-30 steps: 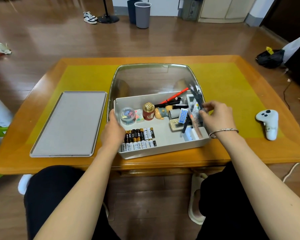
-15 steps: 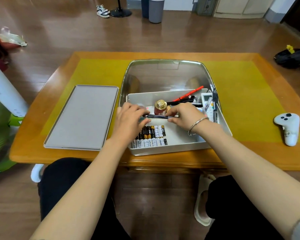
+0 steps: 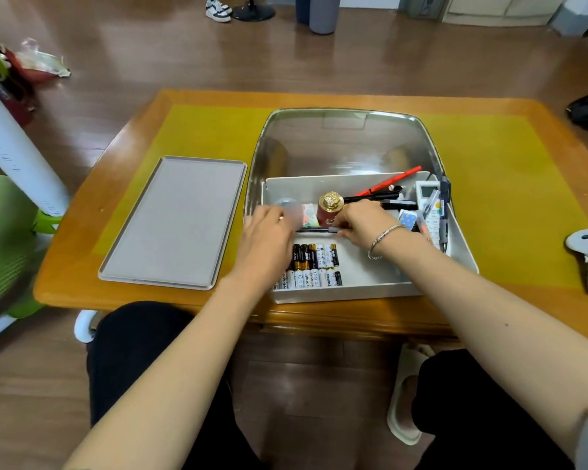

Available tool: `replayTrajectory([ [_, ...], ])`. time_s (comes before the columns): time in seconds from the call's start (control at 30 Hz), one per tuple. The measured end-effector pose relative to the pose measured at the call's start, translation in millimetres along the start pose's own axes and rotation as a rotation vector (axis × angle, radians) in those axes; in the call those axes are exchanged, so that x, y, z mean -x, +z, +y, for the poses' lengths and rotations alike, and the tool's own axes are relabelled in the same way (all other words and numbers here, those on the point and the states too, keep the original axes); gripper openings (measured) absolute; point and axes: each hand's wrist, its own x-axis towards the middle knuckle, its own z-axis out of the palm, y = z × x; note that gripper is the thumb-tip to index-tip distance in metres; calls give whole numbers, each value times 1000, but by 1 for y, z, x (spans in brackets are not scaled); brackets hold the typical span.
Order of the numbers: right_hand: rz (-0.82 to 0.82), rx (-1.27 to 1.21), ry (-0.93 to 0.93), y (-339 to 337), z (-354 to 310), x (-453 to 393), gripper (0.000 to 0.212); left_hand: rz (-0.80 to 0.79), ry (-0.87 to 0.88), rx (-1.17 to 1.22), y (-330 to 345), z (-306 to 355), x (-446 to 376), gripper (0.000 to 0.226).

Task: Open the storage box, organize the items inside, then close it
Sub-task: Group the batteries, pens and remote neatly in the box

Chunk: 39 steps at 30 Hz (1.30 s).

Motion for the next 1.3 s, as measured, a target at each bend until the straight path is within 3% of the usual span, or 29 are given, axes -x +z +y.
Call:
replayTrajectory([
  [0.1, 2, 38, 12, 6, -4, -8, 17, -217, -9, 105, -2, 20, 7, 38],
  [0.23, -37, 48, 10, 13, -8, -17, 19, -638, -218, 97, -3, 37, 8, 70],
  [0.37, -123, 99, 26, 22, -6, -20, 24, -819, -325, 104, 4, 42, 7, 88],
  [0.57, -133, 160, 46, 26, 0, -19, 29, -892, -385, 79, 11, 40, 4, 102],
  [0.8, -128, 154, -32, 31, -3, -21, 27, -927, -409, 62, 11, 42, 3, 97],
  [1.07, -119, 159, -67, 34, 0, -21, 30, -722, -271, 33, 19, 35, -1, 82],
  [1.3, -92, 147, -64, 36, 3, -19, 35, -693, -201, -90, 28, 32, -11, 68],
])
